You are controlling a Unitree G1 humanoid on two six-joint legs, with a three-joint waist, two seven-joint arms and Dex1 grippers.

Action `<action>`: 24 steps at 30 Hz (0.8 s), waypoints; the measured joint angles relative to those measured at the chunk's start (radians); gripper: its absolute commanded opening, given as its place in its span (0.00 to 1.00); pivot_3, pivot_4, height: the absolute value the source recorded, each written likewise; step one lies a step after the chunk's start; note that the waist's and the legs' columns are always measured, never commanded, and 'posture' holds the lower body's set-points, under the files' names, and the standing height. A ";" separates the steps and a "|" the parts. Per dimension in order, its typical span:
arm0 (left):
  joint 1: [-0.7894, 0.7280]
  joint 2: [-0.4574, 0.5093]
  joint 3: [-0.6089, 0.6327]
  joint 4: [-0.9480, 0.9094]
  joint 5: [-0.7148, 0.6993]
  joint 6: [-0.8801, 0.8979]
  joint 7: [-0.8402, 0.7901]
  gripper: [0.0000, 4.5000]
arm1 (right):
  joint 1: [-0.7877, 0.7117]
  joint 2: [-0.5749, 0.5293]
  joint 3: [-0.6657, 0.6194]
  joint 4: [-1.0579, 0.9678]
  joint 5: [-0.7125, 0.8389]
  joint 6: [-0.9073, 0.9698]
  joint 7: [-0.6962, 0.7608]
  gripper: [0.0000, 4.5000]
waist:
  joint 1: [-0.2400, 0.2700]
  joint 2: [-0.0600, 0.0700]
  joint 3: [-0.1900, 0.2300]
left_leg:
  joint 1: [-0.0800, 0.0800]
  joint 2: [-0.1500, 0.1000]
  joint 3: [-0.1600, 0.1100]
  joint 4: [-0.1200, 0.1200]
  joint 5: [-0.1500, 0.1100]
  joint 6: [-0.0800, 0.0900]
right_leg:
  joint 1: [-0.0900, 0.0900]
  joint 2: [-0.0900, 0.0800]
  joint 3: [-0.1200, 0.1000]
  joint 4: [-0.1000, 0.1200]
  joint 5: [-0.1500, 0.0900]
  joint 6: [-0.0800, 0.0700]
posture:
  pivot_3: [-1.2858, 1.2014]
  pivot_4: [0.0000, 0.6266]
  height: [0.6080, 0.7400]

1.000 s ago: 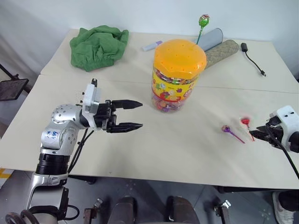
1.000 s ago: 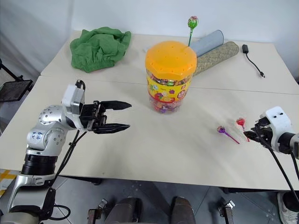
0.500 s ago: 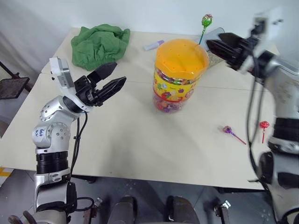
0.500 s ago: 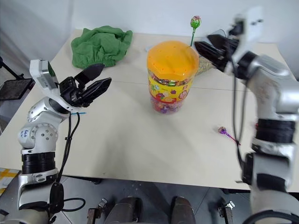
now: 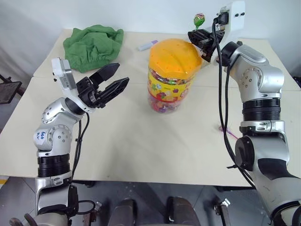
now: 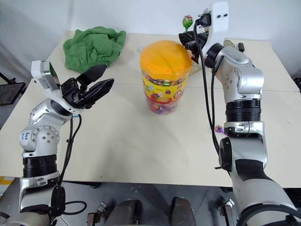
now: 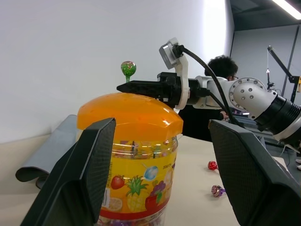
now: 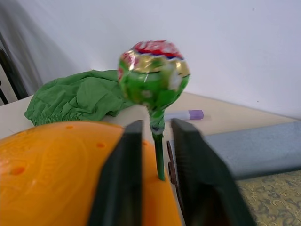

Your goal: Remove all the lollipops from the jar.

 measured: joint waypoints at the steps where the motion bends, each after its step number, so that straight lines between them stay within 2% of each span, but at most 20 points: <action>1: 0.000 0.000 0.000 0.000 0.000 -0.001 0.000 0.75 | 0.000 0.000 0.000 0.000 0.000 0.000 0.002 0.02 | 0.000 0.000 0.000 | 0.000 0.000 0.000 0.000 0.000 0.000 | 0.000 0.000 0.000 0.000 0.000 0.000 | 0.52 0.24 1.00; 7: -0.027 -0.006 -0.003 0.010 -0.004 -0.013 -0.030 0.75 | -0.003 -0.017 -0.079 0.003 0.044 -0.087 0.057 0.02 | 0.005 0.000 0.000 | -0.001 0.000 0.001 0.000 0.000 0.000 | -0.001 0.000 0.001 0.000 0.000 0.000 | 0.52 0.24 1.00; 12: -0.032 0.004 -0.034 0.016 0.006 -0.034 -0.120 0.75 | 0.015 -0.162 -0.149 -0.050 0.099 -0.126 0.193 0.02 | 0.013 0.000 0.000 | -0.002 -0.001 0.000 0.000 0.000 0.000 | -0.001 -0.001 0.001 0.000 0.000 0.000 | 0.52 0.24 1.00; 14: -0.026 0.032 -0.099 0.015 0.038 -0.047 -0.200 0.75 | 0.141 -0.368 -0.134 -0.119 0.085 -0.045 0.272 0.02 | 0.029 0.000 0.000 | -0.001 0.000 -0.001 0.000 0.000 0.001 | 0.003 0.000 -0.001 0.000 0.000 0.000 | 0.52 0.24 1.00; 16: 0.001 0.071 -0.128 0.025 0.073 -0.071 -0.266 0.75 | 0.288 -0.512 -0.135 -0.134 0.054 0.049 0.310 0.02 | 0.037 0.000 0.000 | -0.001 0.000 0.004 -0.001 -0.001 0.002 | 0.003 -0.001 -0.001 -0.004 0.000 0.000 | 0.52 0.24 1.00; 18: 0.018 0.092 -0.162 0.039 0.109 -0.098 -0.321 0.75 | 0.438 -0.577 -0.124 -0.177 0.028 0.093 0.344 0.02 | 0.037 0.000 0.000 | -0.001 0.000 0.008 -0.001 -0.001 0.002 | 0.003 -0.001 -0.001 -0.006 0.000 0.000 | 0.52 0.24 1.00; 21: 0.038 0.100 -0.231 0.058 0.157 -0.134 -0.396 0.75 | 0.750 -0.632 -0.115 -0.305 -0.005 0.132 0.371 0.02 | 0.033 0.001 0.000 | 0.000 0.002 0.013 0.000 -0.001 0.002 | 0.002 -0.001 0.000 -0.006 0.000 0.000 | 0.52 0.24 1.00; 24: 0.041 0.104 -0.252 0.093 0.186 -0.157 -0.427 0.75 | 0.899 -0.630 -0.121 -0.389 -0.015 0.147 0.355 0.02 | 0.028 0.005 0.000 | 0.002 0.002 0.017 0.001 -0.001 0.002 | 0.002 -0.001 0.005 -0.004 0.000 0.000 | 0.52 0.24 1.00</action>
